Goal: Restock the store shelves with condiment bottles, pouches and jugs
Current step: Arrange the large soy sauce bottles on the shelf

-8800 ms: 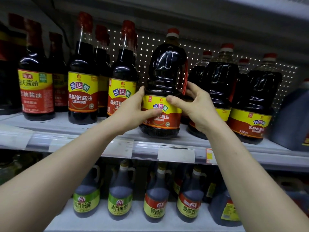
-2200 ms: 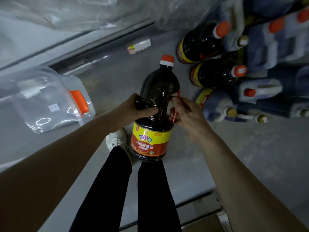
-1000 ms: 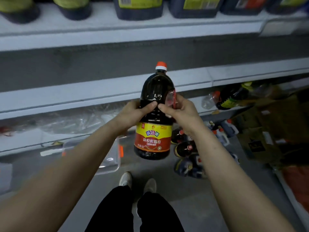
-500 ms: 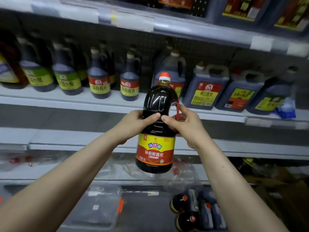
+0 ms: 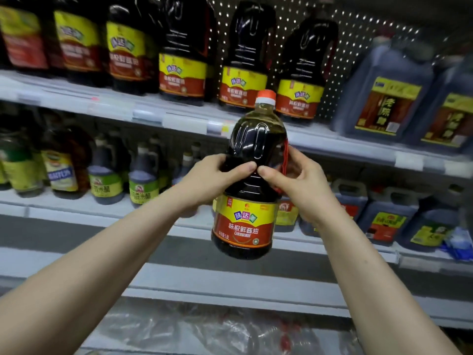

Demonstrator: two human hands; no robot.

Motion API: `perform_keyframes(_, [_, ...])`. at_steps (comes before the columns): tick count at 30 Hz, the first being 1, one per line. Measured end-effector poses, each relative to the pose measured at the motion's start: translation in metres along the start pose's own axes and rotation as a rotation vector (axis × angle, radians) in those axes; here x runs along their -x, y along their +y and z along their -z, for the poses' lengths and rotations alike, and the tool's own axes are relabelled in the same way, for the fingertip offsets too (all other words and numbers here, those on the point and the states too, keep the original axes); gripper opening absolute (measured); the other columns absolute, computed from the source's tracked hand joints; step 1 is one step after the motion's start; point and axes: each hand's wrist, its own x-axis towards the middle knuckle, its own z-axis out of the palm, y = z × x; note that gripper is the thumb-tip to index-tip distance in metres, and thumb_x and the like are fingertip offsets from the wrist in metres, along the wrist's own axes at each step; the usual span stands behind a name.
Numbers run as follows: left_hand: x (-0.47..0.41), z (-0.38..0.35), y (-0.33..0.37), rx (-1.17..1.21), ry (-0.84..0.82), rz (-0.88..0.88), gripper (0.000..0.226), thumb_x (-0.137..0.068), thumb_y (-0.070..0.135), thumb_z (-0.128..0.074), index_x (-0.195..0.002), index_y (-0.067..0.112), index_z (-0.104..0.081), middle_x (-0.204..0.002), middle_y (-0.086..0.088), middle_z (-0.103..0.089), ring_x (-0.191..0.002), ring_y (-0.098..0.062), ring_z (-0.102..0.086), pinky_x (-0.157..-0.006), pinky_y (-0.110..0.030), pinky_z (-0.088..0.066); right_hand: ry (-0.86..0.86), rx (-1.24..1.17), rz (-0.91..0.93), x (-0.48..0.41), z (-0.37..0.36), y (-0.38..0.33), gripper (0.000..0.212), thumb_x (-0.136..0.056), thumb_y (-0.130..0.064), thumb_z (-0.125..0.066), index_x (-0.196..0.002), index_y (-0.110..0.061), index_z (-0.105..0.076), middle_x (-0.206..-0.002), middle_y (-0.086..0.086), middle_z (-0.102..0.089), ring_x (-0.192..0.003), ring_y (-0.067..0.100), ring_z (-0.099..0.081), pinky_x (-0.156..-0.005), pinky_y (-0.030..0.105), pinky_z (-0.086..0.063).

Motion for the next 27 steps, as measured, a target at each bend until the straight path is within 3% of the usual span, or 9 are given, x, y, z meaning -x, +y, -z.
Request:
perform_keyframes(3, [-0.016,0.029,0.019,-0.007,0.004,-0.096,0.073,-0.063,0.073,-0.065,-0.116,0.022,-0.069,-0.109,0.001,-0.075,-0.104,-0.016,-0.07,-0.098,-0.046,-0.053,-0.004,-0.003,0.07,-0.027,-0.01,-0.023,0.051,-0.071,-0.043,-0.083,-0.119,-0.037,-0.066,-0.097,-0.007,-0.077,-0.098,0.013,-0.073,-0.083,0.033,-0.059])
perform_keyframes(6, [-0.033,0.055,0.038,-0.009,0.007,-0.157,0.076,-0.063,0.072,-0.065,-0.119,0.022,-0.067,-0.111,0.0,-0.074,-0.106,-0.018,-0.069,-0.099,-0.047,-0.052,0.011,-0.008,0.138,-0.054,-0.019,-0.045,0.043,-0.083,-0.025,-0.081,-0.122,-0.029,-0.064,-0.095,-0.01,-0.077,-0.093,0.008,-0.074,-0.074,0.02,-0.057])
perform_keyframes(8, [-0.046,0.07,0.05,-0.018,0.022,-0.197,0.077,-0.061,0.073,-0.065,-0.117,0.02,-0.068,-0.11,0.0,-0.074,-0.105,-0.017,-0.07,-0.098,-0.046,-0.053,0.035,-0.008,0.172,-0.069,-0.023,-0.06,0.041,-0.086,-0.017,-0.079,-0.124,-0.024,-0.064,-0.104,-0.009,-0.077,-0.098,0.008,-0.073,-0.074,0.019,-0.057])
perform_keyframes(11, [-0.064,0.086,0.068,-0.045,0.019,-0.24,0.07,-0.065,0.072,-0.066,-0.114,0.022,-0.068,-0.108,0.002,-0.075,-0.103,-0.015,-0.07,-0.095,-0.043,-0.054,0.066,0.013,0.2,-0.088,-0.024,-0.08,0.045,-0.085,-0.018,-0.08,-0.128,-0.022,-0.064,-0.108,-0.003,-0.076,-0.103,0.014,-0.072,-0.077,0.028,-0.059])
perform_keyframes(15, [-0.086,0.1,0.083,0.027,-0.015,-0.31,0.038,-0.086,0.049,-0.07,-0.11,0.02,-0.07,-0.101,0.006,-0.077,-0.096,-0.008,-0.072,-0.082,-0.028,-0.055,0.104,0.022,0.249,-0.107,-0.024,-0.103,0.039,-0.082,-0.019,-0.081,-0.118,-0.027,-0.068,-0.109,0.002,-0.076,-0.106,0.021,-0.072,-0.089,0.045,-0.06])
perform_keyframes(19, [-0.101,0.112,0.103,0.042,0.006,-0.358,0.047,-0.084,0.051,-0.071,-0.116,0.017,-0.07,-0.104,0.003,-0.076,-0.098,-0.009,-0.072,-0.087,-0.028,-0.056,0.132,0.027,0.278,-0.125,-0.023,-0.123,0.044,-0.076,-0.027,-0.083,-0.116,-0.03,-0.067,-0.108,-0.004,-0.077,-0.105,0.016,-0.072,-0.088,0.041,-0.06])
perform_keyframes(24, [-0.11,0.129,0.121,0.005,0.021,-0.411,0.039,-0.088,0.047,-0.068,-0.113,0.018,-0.07,-0.103,0.005,-0.076,-0.097,-0.007,-0.072,-0.089,-0.029,-0.055,0.14,-0.017,0.315,-0.147,-0.027,-0.139,0.061,-0.068,-0.035,-0.086,-0.124,-0.024,-0.065,-0.117,0.003,-0.074,-0.111,0.022,-0.07,-0.094,0.047,-0.058])
perform_keyframes(27, [-0.113,0.142,0.125,0.01,0.048,-0.405,0.036,-0.087,0.045,-0.068,-0.112,0.018,-0.07,-0.103,0.003,-0.076,-0.096,-0.009,-0.072,-0.086,-0.027,-0.056,0.112,-0.026,0.319,-0.162,-0.035,-0.143,0.052,-0.073,-0.029,-0.086,-0.12,-0.028,-0.065,-0.116,0.001,-0.074,-0.11,0.021,-0.071,-0.094,0.047,-0.058])
